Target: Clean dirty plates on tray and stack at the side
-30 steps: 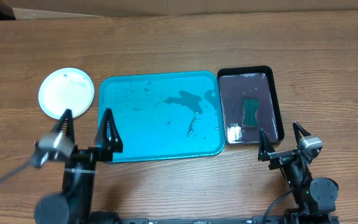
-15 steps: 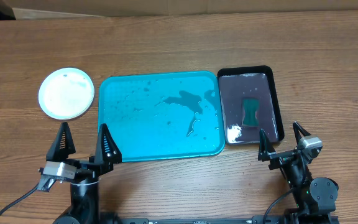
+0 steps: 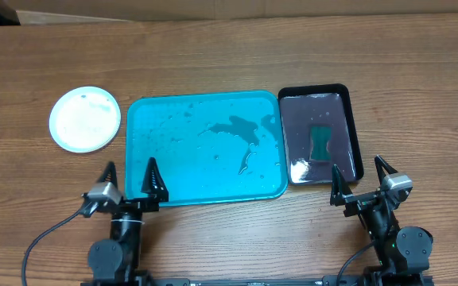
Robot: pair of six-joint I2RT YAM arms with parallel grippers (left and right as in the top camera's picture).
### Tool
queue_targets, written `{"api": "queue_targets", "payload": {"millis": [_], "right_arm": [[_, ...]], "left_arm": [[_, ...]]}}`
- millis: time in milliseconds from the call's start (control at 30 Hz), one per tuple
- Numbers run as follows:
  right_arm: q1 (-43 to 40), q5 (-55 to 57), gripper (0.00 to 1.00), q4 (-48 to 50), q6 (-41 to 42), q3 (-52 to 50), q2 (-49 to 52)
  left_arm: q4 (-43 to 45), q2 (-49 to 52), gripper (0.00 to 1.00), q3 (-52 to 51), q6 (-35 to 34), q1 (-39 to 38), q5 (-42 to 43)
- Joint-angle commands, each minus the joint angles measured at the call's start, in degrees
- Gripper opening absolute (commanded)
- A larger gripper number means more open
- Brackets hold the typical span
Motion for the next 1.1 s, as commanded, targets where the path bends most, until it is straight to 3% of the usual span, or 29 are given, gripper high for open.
{"api": "queue_targets", "payload": {"millis": [0,1067], "right_arm": [[-0.17,0.52,1.0,0.28,0.2,-0.61,-0.57],[-0.17,0.52,1.0,0.28,0.22,-0.61,-0.57]], "left_arm": [[-5.46,-0.72,1.0,-0.52,-0.61,0.59,-0.39],[-8.07,-0.66,1.0,-0.52,1.57,0.57,-0.37]]}}
